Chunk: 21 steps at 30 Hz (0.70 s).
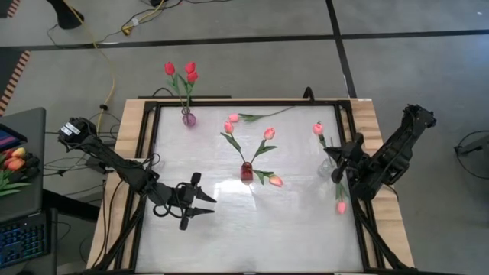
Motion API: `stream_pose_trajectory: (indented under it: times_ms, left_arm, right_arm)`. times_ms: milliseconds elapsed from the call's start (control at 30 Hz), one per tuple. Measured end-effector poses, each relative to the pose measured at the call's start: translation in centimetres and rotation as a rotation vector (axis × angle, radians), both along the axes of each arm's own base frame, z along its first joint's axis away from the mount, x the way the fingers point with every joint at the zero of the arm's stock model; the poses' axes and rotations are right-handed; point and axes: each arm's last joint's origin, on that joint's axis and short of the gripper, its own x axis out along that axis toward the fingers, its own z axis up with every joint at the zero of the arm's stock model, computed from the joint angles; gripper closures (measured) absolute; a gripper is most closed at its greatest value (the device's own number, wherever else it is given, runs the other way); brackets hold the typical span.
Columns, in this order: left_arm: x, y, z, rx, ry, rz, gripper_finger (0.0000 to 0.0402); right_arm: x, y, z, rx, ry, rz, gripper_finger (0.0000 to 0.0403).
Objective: Sort flowers into vase by color
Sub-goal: Put the bottom pink tulip into the transparent vase
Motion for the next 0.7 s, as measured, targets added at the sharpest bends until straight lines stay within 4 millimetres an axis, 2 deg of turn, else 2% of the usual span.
stream_pose_trajectory:
  times_ms: [700]
  left_arm:
    - [0.0,-0.01,0.0,-0.006,0.002,-0.003,0.0262]
  right_arm:
    - [-0.46,0.3,-0.74,0.221,0.242,0.064,0.022]
